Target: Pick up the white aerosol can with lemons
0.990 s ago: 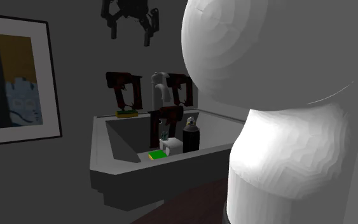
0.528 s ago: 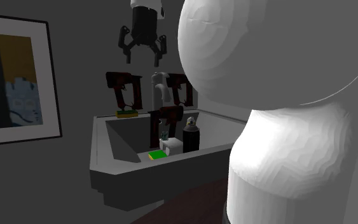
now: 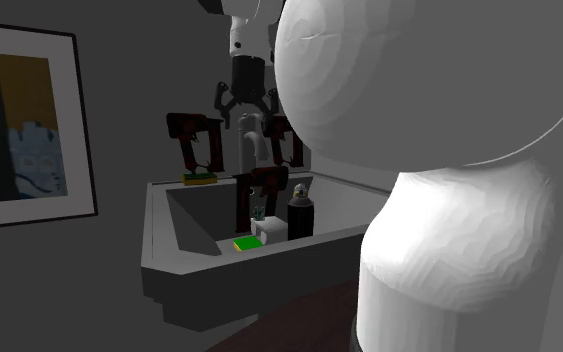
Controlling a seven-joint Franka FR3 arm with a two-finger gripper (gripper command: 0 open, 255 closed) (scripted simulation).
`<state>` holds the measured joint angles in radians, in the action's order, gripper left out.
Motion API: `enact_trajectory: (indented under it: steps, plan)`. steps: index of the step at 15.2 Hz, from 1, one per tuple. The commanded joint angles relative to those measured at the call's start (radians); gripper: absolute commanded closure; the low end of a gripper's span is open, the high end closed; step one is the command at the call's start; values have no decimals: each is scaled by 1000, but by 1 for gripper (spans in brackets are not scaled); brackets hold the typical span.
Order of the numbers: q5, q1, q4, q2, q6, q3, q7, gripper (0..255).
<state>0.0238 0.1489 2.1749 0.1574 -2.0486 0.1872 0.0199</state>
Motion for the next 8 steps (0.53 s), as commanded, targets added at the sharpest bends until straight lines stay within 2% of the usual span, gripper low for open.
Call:
enact_trajectory:
  steps: [1, 8]
  plan:
    - [8, 13, -37, -69, -23, 17, 2, 0]
    - [50, 69, -166, -287, -76, 72, -4, 0]
